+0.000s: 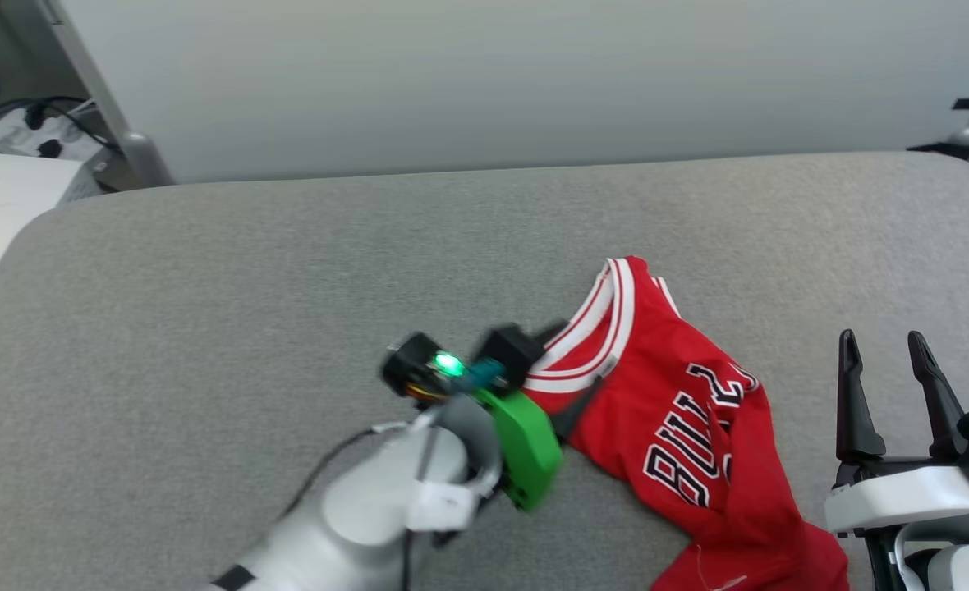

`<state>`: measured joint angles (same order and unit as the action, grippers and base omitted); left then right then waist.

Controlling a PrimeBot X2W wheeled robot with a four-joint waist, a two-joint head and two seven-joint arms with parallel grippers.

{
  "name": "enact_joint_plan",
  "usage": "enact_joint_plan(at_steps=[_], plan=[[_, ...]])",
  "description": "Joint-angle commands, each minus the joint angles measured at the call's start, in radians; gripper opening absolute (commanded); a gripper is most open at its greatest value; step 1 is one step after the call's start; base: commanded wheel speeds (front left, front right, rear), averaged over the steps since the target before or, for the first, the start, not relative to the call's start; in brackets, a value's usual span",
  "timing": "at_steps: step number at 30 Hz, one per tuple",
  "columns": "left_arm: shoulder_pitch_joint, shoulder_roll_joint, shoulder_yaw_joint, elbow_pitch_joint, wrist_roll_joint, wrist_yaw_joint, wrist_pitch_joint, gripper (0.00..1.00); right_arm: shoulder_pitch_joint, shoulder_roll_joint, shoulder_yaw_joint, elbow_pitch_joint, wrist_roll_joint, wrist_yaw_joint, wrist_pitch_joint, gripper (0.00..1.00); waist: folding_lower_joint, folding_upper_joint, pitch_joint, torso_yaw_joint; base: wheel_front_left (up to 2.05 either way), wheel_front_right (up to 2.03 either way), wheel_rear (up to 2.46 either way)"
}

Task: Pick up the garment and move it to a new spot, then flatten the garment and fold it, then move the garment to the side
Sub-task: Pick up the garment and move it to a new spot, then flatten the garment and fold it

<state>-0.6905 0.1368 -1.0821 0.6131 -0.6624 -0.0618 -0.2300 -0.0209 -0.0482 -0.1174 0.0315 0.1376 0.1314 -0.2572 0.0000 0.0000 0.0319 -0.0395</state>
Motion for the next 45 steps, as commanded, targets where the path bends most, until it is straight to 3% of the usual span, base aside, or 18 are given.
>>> enact_joint_plan(at_steps=[1, 8, 14, 23, 27, 35, 45], plan=[[-0.004, 0.03, 0.036, -0.005, -0.023, 0.021, -0.012, 1.0, 0.016, -0.002, 0.001, 0.0, -0.003, -0.001, -0.005, 1.0, 0.0, 0.0, -0.031, 0.047, 0.0, 0.0, 0.0], [0.13, 0.137, 0.278, -0.116, -0.124, 0.118, -0.031, 1.0, 0.033, -0.002, 0.031, -0.02, -0.012, -0.001, -0.005, 1.0, 0.0, 0.0, -0.045, 0.089, 0.0, 0.0, 0.0], [0.352, 0.165, 0.526, -0.302, -0.067, 0.161, -0.031, 1.0, 0.043, -0.002, 0.023, -0.041, -0.034, -0.001, -0.005, 1.0, 0.0, 0.0, -0.044, 0.104, 0.0, 0.0, 0.0], [0.615, 0.056, 0.734, -0.452, 0.099, 0.095, -0.032, 1.0, 0.07, -0.002, 0.052, -0.061, -0.011, -0.001, -0.005, 1.0, 0.0, 0.0, -0.043, 0.112, 0.0, 0.0, 0.0], [0.635, 0.018, 0.743, -0.44, 0.186, 0.058, -0.032, 1.0, 0.076, -0.002, 0.066, -0.051, -0.004, -0.001, -0.005, 1.0, 0.0, 0.0, -0.038, 0.115, 0.0, 0.0, 0.0], [0.631, -0.039, 0.807, -0.417, 0.26, 0.012, -0.032, 1.0, 0.064, -0.002, 0.073, -0.054, -0.021, -0.001, -0.005, 1.0, 0.0, 0.0, -0.028, 0.099, 0.0, 0.0, 0.0], [0.584, -0.069, 0.823, -0.395, 0.295, -0.008, -0.032, 1.0, 0.048, -0.005, 0.089, -0.046, -0.037, -0.001, -0.005, 1.0, 0.0, 0.0, 0.026, 0.06, 0.0, 0.0, 0.0]])
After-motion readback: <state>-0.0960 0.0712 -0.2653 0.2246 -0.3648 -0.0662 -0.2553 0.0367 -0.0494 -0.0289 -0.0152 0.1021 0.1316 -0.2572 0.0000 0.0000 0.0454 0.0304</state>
